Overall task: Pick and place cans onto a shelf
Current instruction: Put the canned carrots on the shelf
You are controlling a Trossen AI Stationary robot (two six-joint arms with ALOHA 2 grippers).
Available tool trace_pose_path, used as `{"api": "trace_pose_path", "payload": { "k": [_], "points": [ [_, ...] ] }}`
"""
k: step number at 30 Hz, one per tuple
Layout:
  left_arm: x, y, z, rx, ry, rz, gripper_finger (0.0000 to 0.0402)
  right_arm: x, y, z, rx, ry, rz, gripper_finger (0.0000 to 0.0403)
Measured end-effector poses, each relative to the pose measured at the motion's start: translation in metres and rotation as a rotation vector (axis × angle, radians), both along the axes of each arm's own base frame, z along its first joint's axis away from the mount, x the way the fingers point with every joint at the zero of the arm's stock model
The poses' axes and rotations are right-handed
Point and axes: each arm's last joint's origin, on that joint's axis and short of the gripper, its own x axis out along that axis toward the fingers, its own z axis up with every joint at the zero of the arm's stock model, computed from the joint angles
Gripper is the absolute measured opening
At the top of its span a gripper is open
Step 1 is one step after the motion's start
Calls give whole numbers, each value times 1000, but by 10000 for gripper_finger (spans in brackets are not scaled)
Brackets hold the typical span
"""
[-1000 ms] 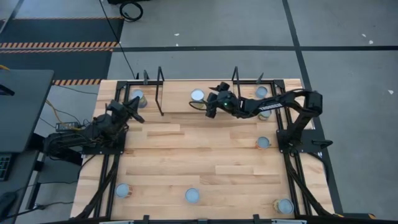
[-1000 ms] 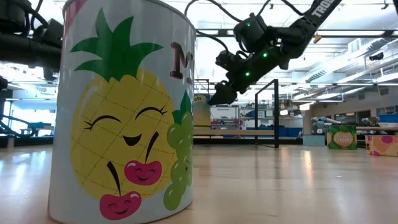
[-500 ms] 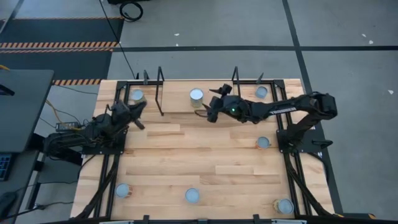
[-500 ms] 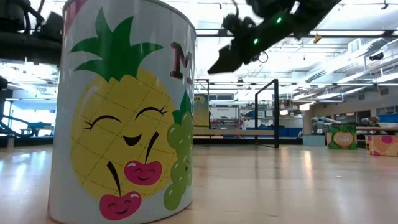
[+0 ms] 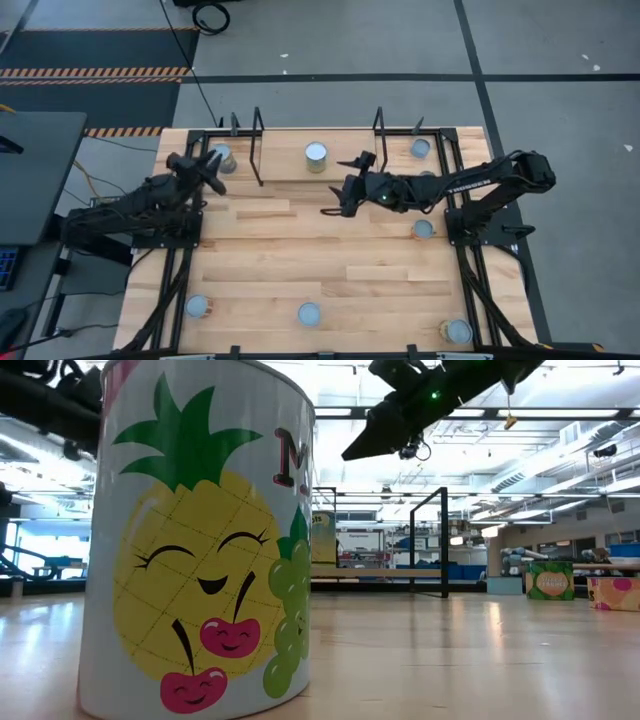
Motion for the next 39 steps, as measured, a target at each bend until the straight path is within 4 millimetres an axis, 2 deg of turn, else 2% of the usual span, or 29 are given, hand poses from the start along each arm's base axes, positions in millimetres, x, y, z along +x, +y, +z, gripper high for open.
{"api": "trace_pose_path", "payload": {
  "k": [7, 9, 12, 18, 25, 30, 35, 39],
  "points": [
    [4, 7, 27, -122, -11, 202, 322, -1, 2, -4, 39, 16, -9, 349],
    [5, 12, 33, -180, 2, 245, 357, -1, 2, -5, 54, 13, -16, 349],
    [10, 21, 34, -287, -9, 277, 386, -2, 3, -5, 62, 9, -20, 349],
    [23, 50, 27, -490, -15, 337, 387, -2, 3, -5, 84, -6, -28, 349],
    [25, 95, 42, -689, 31, 362, 378, -2, 3, -5, 101, -18, -35, 349],
    [22, 119, 28, -875, 99, 419, 378, -1, 4, -5, 120, -20, -12, 349],
    [26, 133, 10, -991, 161, 417, 378, -1, 7, -6, 131, -6, 19, 349],
    [28, 133, 7, -998, 184, 421, 378, -3, 12, -10, 129, 36, 33, 349]
  ]
}}
